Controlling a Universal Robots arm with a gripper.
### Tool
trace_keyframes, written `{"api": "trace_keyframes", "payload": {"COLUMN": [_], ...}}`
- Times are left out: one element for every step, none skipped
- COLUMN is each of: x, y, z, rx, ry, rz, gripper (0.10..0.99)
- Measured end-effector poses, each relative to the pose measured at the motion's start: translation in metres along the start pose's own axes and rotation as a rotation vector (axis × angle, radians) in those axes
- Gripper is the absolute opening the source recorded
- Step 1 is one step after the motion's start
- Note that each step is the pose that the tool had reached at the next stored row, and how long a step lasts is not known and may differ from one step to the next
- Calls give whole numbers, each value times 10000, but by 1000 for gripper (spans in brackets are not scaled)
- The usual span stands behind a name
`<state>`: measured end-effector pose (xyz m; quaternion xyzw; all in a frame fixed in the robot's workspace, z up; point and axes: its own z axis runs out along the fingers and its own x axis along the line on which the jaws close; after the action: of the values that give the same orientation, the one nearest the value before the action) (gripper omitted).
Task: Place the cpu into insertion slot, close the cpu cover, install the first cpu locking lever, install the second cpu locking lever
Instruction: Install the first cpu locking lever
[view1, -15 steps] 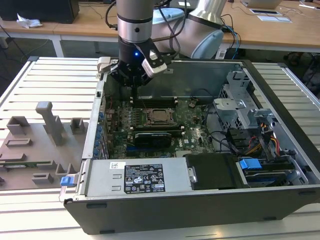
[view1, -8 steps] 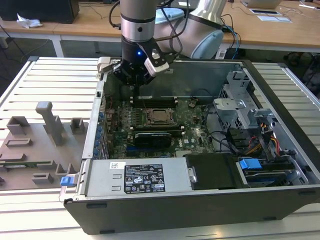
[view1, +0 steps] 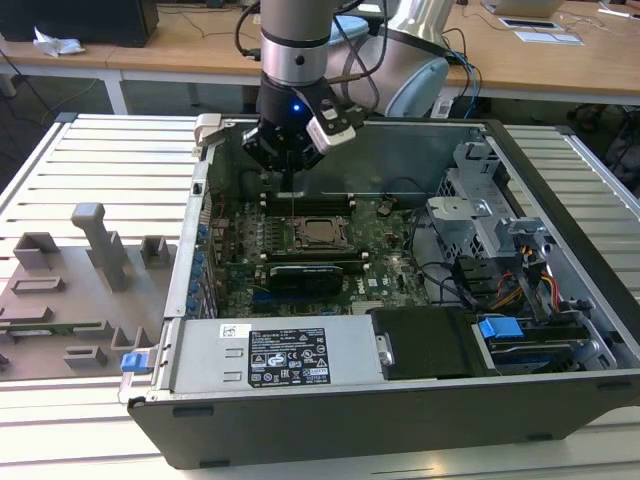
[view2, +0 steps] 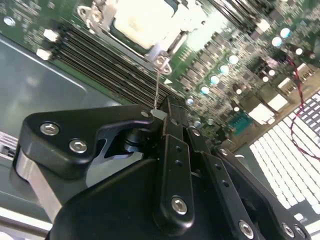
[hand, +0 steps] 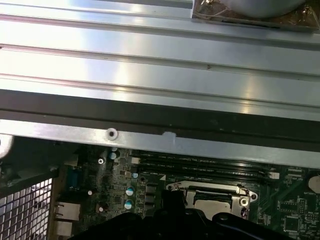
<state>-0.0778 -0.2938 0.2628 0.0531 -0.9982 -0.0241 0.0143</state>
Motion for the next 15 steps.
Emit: {"api": "trace_keyframes", "payload": {"x": [-24, -49, -79, -100, -123, -144, -163, -169, -170, -170, -171, -171, -172, -172, -172], "y": [-3, -5, -9, -11, -13, -16, -18, -19, -20, -21, -22, -22, -23, -24, -24], "z": [0, 1, 1, 1, 1, 2, 2, 11, 36, 51, 70, 84, 99, 107, 118], "rx": [0, 0, 0, 0, -1, -1, -1, -4, -3, -4, -5, -5, -5, -4, -5], "ry": [2, 3, 5, 6, 7, 8, 10, 9, 17, 17, 19, 18, 19, 19, 19], "rz": [4, 5, 6, 11, 13, 14, 15, 19, 29, 34, 36, 35, 35, 35, 36], "gripper": [106, 106, 106, 106, 106, 106, 106, 106, 106, 106, 106, 106, 106, 106, 106]}}
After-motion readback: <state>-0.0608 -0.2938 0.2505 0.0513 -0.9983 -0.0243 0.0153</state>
